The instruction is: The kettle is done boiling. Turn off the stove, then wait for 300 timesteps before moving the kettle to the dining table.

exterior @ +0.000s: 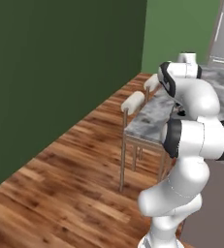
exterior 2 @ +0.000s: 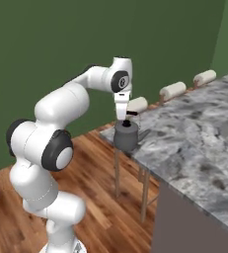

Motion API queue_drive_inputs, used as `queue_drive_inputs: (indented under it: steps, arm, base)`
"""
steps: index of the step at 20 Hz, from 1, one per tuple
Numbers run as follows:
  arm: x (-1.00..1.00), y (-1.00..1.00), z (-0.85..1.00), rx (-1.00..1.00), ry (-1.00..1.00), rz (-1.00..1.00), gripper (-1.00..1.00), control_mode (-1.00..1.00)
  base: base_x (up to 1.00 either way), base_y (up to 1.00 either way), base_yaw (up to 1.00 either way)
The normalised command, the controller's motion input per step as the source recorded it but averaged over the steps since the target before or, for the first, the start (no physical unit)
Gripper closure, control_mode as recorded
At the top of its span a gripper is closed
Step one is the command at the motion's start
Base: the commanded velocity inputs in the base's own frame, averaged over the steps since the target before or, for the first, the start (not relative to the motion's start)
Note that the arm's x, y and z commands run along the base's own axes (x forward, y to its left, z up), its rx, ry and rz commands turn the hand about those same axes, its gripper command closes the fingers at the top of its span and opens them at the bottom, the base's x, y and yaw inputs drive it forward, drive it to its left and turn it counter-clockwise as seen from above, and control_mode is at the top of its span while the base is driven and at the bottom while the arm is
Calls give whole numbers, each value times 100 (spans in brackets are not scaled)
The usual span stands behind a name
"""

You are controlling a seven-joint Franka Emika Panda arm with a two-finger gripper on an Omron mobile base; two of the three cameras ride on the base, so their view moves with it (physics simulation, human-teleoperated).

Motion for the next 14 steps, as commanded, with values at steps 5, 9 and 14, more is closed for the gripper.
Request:
queue_drive_inputs:
  steps: [5, 9, 14]
  arm:
    - [0, 0, 0, 0, 0, 0, 100, 100]
    - [0, 0, 0, 0, 0, 0, 100, 100]
    - [0, 0, 0, 0, 0, 0, 100, 100]
  base:
    - [59, 5, -25]
    - [60, 0, -20]
    - [59, 0, -18]
